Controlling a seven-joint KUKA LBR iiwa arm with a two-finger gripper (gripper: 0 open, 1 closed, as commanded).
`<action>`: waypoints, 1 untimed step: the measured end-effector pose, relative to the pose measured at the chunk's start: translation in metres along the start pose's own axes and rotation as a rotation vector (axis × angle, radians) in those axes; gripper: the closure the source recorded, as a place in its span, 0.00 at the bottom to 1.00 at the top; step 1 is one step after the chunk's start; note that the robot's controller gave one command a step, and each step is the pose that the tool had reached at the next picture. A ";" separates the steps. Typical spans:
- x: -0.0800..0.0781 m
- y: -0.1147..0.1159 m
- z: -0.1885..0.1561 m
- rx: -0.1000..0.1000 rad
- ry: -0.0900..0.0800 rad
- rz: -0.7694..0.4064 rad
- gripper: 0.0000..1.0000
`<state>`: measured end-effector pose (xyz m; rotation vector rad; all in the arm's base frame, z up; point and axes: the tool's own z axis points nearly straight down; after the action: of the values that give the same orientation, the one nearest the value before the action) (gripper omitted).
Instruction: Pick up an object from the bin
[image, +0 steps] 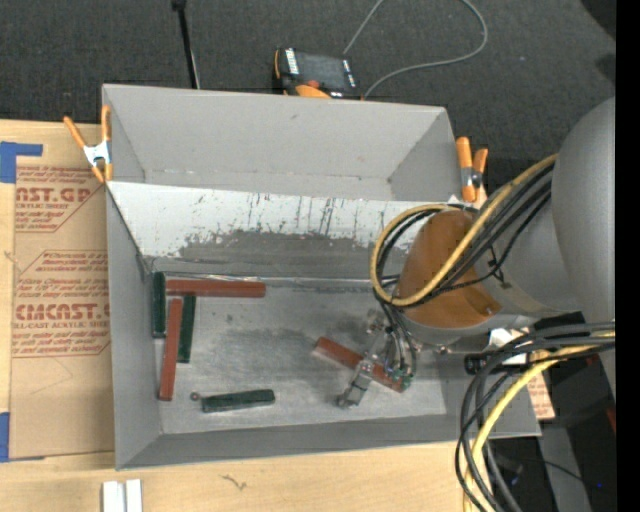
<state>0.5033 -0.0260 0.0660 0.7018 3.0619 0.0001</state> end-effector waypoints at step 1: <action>0.000 0.000 -0.001 -0.001 0.000 0.000 1.00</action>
Offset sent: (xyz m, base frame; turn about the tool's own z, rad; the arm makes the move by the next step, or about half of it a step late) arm 0.0000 0.0000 0.0000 0.0000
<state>0.5037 -0.0257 0.0669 0.7012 3.0618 0.0010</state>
